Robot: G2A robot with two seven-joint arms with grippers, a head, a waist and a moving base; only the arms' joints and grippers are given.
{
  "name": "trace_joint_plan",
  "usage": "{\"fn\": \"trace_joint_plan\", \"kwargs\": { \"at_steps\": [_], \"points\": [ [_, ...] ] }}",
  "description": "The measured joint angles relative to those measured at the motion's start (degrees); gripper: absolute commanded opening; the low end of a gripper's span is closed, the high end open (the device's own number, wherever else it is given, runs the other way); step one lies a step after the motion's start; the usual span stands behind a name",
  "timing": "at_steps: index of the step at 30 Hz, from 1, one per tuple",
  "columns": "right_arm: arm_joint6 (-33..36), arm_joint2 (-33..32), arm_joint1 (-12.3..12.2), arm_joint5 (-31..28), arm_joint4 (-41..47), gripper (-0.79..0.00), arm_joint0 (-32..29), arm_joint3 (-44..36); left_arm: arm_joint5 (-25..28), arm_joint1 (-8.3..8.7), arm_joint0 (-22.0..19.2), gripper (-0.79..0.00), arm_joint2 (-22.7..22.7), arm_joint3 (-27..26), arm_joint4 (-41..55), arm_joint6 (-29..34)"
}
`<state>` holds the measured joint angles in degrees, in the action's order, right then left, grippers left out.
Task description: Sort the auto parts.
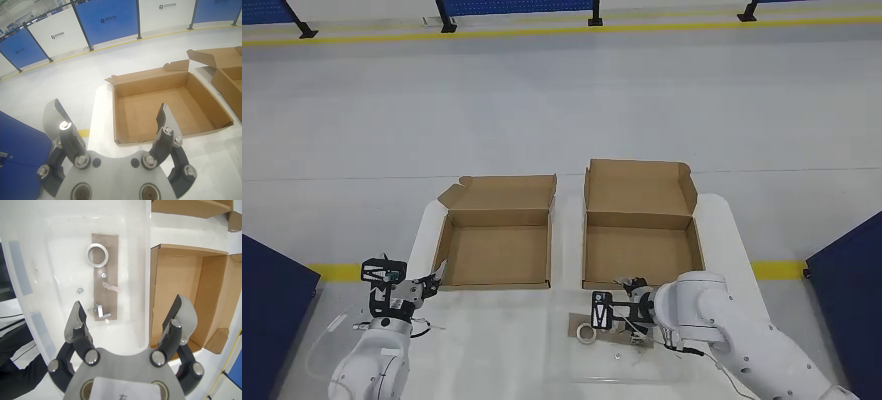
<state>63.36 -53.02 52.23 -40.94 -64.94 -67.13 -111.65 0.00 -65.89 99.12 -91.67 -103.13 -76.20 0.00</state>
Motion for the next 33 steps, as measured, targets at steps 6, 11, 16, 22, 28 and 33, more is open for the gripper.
{"fn": "trace_joint_plan", "kwargs": {
  "at_steps": [6,11,16,22,28,33],
  "points": [
    [-0.88,0.27,0.02,-0.12,-0.67,0.000,-0.34,0.12,0.00,0.00,0.00,0.000,0.00,0.00,0.00,0.00],
    [0.52,0.26,-0.31,0.50,-0.64,0.000,0.13,-1.17,0.00,0.00,0.00,0.000,0.00,0.00,0.00,0.00],
    [2.67,2.98,-1.51,2.68,0.69,0.000,1.59,-2.44,0.00,0.00,0.00,0.000,0.00,0.00,0.00,0.00],
    [6.75,10.42,-3.87,6.75,6.78,0.000,7.04,-1.64,0.00,0.00,0.00,0.000,0.00,0.00,0.00,0.00],
    [11.33,18.98,-6.01,11.33,14.30,0.000,15.26,-1.56,0.00,0.00,0.00,0.000,0.00,0.00,0.00,0.00],
    [14.62,24.20,-7.04,14.62,18.36,0.000,19.80,-1.30,0.00,0.00,0.00,0.000,0.00,0.00,0.00,0.00]
  ]
}}
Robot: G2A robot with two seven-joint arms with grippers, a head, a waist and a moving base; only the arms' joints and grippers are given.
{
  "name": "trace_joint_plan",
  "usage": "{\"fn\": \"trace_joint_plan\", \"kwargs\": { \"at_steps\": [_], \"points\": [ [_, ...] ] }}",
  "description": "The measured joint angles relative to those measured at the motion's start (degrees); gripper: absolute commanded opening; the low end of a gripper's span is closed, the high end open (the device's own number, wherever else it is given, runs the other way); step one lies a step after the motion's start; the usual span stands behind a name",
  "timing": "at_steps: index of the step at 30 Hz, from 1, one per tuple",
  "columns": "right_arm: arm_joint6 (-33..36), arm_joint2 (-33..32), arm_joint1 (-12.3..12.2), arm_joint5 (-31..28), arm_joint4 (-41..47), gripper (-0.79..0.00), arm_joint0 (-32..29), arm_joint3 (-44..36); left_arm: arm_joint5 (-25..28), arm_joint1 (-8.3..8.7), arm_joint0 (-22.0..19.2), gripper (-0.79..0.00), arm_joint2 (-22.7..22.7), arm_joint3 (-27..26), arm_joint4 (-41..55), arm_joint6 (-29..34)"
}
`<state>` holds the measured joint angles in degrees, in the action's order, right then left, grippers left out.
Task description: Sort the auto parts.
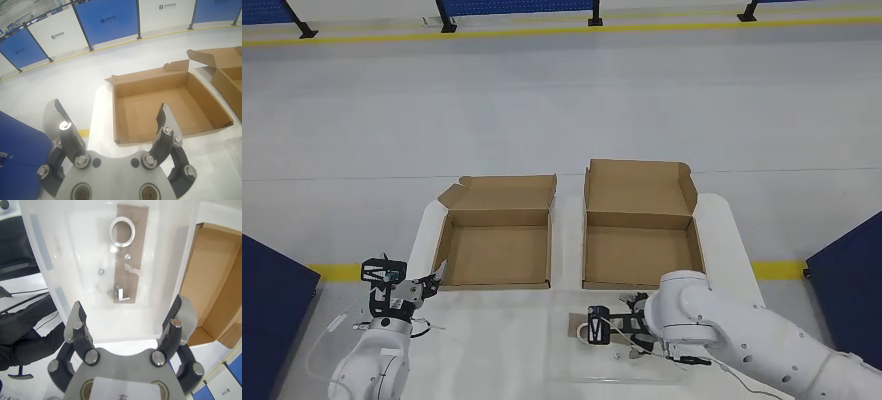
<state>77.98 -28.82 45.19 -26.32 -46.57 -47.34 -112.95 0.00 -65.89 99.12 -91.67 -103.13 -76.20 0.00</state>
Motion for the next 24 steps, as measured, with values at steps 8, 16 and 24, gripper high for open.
{"fn": "trace_joint_plan", "kwargs": {
  "at_steps": [8,16,24],
  "points": [
    [-0.19,-0.39,0.02,-0.19,-0.10,0.000,-0.21,0.01,0.00,0.00,0.00,0.000,0.00,0.00,0.00,0.00],
    [-1.05,1.22,0.08,-1.05,-1.03,0.000,-1.63,0.85,0.00,0.00,0.00,0.000,0.00,0.00,0.00,0.00],
    [0.38,5.98,0.56,0.40,-0.15,0.000,0.25,4.50,0.00,0.00,0.00,0.000,0.00,0.00,0.00,0.00]
  ]
}}
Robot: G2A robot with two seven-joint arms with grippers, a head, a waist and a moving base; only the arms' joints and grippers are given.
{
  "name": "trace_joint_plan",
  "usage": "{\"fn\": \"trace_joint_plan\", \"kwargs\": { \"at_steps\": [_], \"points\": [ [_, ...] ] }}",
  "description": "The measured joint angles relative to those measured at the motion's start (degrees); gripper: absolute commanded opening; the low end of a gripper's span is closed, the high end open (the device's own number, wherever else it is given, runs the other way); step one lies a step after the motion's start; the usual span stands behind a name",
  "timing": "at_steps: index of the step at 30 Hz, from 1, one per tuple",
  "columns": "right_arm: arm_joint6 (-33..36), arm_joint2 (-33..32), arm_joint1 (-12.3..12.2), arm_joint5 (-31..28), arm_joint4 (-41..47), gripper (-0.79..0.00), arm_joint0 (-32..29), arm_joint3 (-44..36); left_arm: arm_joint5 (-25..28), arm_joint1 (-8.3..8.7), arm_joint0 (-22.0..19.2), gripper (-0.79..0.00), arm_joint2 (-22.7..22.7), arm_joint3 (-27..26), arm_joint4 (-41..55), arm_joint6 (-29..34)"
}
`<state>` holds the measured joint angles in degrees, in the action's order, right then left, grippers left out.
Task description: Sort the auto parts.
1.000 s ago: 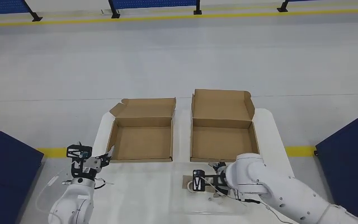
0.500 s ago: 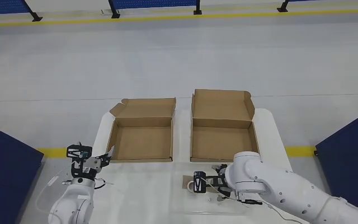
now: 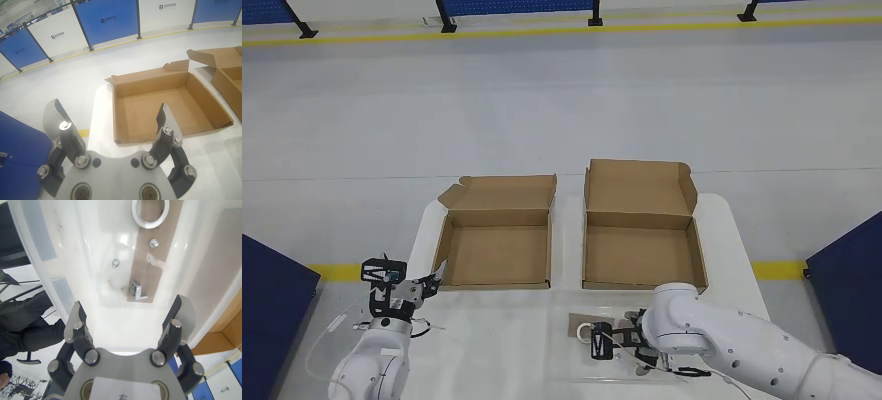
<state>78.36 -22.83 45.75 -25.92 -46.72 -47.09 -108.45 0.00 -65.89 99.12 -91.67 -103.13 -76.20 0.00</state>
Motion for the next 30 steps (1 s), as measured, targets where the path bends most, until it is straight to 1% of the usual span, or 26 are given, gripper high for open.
{"fn": "trace_joint_plan", "kwargs": {
  "at_steps": [3,11,14,21,27,30],
  "points": [
    [0.27,1.30,0.39,0.26,-0.42,0.000,0.72,1.51,0.00,0.00,0.00,0.000,0.00,0.00,0.00,0.00],
    [-0.18,1.51,0.45,0.77,-1.40,0.000,0.44,1.79,0.00,0.00,0.00,0.000,0.00,0.00,0.00,0.00],
    [-1.02,2.09,0.79,1.09,-3.95,0.000,-0.27,2.49,0.00,0.00,0.00,0.000,0.00,0.00,0.00,0.00],
    [-1.03,2.75,2.02,1.53,-5.44,0.000,-0.25,4.74,0.00,0.00,0.00,0.000,0.00,0.00,0.00,0.00],
    [-1.01,2.75,2.03,1.56,-5.47,0.000,-0.26,4.76,0.00,0.00,0.00,0.000,0.00,0.00,0.00,0.00],
    [-2.82,2.81,2.07,1.22,-6.40,0.000,-0.97,5.22,0.00,0.00,0.00,0.000,0.00,0.00,0.00,0.00]
  ]
}}
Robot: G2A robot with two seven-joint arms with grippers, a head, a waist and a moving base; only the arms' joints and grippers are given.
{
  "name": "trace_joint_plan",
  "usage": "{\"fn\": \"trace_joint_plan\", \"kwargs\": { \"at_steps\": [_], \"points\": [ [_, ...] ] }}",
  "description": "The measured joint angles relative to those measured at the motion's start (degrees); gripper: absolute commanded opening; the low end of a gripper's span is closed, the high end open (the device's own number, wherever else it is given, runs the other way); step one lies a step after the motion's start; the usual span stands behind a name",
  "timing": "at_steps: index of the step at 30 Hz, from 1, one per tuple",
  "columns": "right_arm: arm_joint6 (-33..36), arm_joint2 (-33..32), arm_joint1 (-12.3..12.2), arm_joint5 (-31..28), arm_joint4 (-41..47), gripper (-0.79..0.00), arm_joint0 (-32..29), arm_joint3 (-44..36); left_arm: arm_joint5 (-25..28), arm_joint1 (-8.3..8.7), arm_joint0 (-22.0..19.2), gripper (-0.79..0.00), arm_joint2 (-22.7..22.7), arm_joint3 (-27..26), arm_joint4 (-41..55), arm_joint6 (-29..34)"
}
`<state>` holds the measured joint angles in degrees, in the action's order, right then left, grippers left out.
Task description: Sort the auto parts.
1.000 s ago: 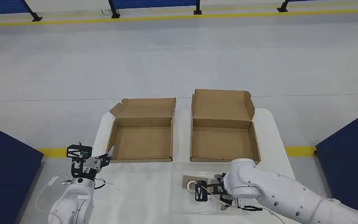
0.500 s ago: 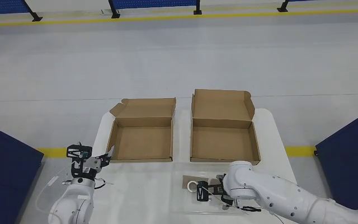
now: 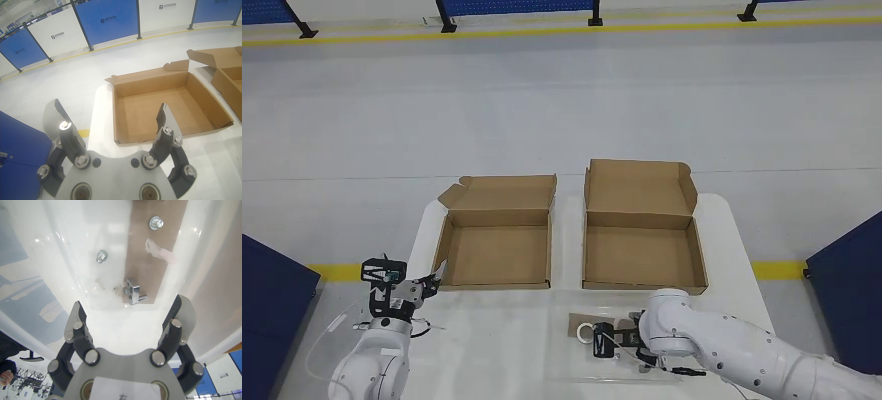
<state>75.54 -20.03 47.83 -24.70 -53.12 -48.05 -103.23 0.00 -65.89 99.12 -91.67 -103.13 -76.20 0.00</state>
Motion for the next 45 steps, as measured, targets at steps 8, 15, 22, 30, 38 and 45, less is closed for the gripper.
{"fn": "trace_joint_plan", "kwargs": {
  "at_steps": [8,15,22,30,38,45],
  "points": [
    [-0.91,-0.05,0.26,-0.99,0.11,0.000,-0.49,1.19,0.00,0.00,0.00,0.000,0.00,0.00,0.00,0.00],
    [-2.86,-0.55,0.25,-0.31,-1.38,0.000,-1.53,1.71,0.00,0.00,0.00,0.000,0.00,0.00,0.00,0.00],
    [-2.39,-1.39,0.39,-0.90,-1.35,-0.280,-2.06,1.94,0.00,0.00,0.00,0.000,0.00,0.00,0.00,0.00],
    [-1.52,-1.75,0.95,-0.98,-2.00,-0.449,-2.36,2.01,0.00,0.00,0.00,0.000,0.00,0.00,0.00,0.00],
    [-0.85,-1.79,1.69,-0.84,-2.70,-0.474,-2.72,2.63,0.00,0.00,0.00,0.000,0.00,0.00,0.00,0.00],
    [-0.47,-2.10,2.10,-0.82,-3.66,-0.483,-3.08,2.73,0.00,0.00,0.00,0.000,0.00,0.00,0.00,0.00]
  ]
}}
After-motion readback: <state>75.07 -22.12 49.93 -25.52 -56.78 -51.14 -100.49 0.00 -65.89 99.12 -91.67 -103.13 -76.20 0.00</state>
